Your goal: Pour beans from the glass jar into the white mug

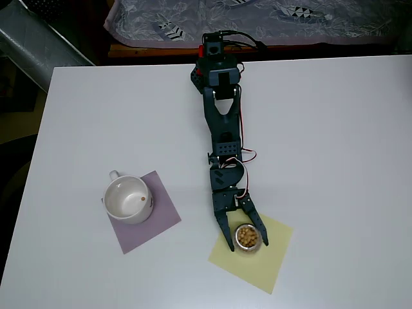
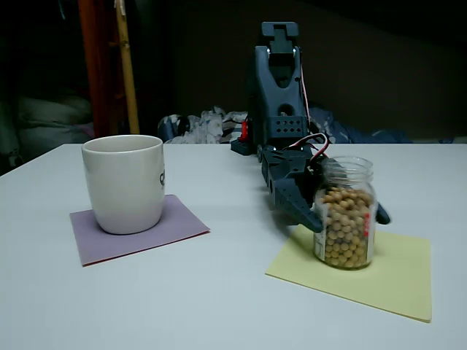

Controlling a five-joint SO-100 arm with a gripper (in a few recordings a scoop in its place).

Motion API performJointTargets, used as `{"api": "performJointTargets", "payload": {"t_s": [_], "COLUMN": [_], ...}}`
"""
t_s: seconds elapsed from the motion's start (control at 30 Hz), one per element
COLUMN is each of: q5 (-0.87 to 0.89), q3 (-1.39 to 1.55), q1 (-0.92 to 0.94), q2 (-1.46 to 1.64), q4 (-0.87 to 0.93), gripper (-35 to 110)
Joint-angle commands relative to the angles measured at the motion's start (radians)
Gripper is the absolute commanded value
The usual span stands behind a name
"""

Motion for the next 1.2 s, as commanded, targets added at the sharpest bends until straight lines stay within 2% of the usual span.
{"api": "performJointTargets", "payload": {"t_s": [0.0, 0.07, 0.63, 1.07, 1.17], "q5": [0.043, 0.061, 0.423, 0.807, 0.885], "q3": [0.006, 0.018, 0.178, 0.316, 0.339], "q1": [-0.028, -0.035, 0.087, 0.196, 0.209], "q2": [0.054, 0.064, 0.351, 0.580, 0.617], "q4": [-0.015, -0.015, 0.003, 0.009, 0.063], "gripper": [6, 0, 0, 0, 0]}}
